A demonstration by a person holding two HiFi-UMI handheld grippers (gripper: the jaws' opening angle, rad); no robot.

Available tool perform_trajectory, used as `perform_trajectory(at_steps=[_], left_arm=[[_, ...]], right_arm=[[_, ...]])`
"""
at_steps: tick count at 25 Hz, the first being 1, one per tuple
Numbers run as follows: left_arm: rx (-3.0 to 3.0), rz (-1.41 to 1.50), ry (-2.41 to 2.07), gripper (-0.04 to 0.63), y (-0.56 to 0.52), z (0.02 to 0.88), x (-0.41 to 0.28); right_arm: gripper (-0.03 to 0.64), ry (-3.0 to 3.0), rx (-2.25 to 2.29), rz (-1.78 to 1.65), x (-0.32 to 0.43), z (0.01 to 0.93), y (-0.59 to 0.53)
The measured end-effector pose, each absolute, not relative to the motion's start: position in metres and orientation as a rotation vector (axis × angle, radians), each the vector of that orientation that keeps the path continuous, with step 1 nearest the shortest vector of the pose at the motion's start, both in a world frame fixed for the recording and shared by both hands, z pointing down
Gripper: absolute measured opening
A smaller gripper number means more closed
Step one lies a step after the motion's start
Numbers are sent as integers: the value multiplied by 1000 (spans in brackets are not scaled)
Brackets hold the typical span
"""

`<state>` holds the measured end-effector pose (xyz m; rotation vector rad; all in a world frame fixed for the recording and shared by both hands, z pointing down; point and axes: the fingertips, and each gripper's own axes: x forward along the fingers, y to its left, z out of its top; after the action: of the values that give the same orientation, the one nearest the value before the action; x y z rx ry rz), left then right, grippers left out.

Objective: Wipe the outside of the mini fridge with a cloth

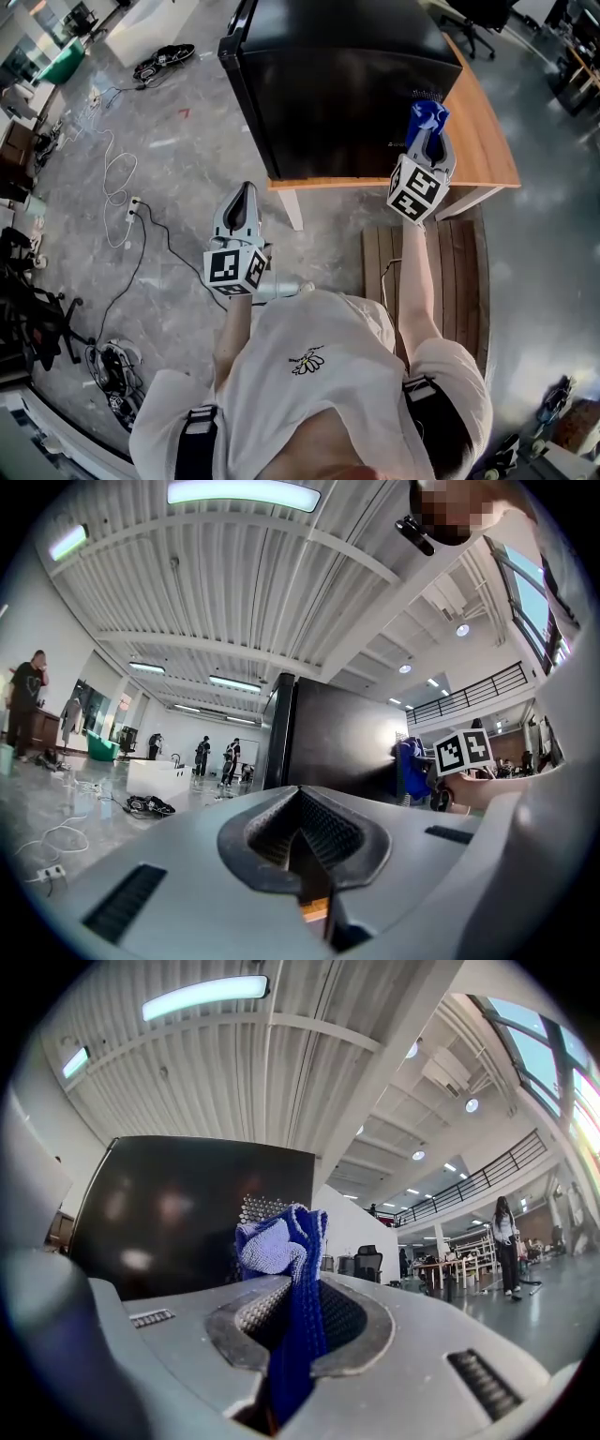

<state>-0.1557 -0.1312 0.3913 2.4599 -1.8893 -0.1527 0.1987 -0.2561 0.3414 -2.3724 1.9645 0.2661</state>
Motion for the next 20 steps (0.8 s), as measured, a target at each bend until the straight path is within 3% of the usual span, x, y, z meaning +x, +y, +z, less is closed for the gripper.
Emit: perform_trajectory(at_steps=[14, 20], left_arm=[[2422, -137, -1932, 5, -119, 393, -170], [2409, -132, -1946, 5, -118, 395, -176]], right_arm=[[61, 1853, -2417, 179, 226, 344, -252], [61, 1878, -2285, 110, 190, 340, -226]])
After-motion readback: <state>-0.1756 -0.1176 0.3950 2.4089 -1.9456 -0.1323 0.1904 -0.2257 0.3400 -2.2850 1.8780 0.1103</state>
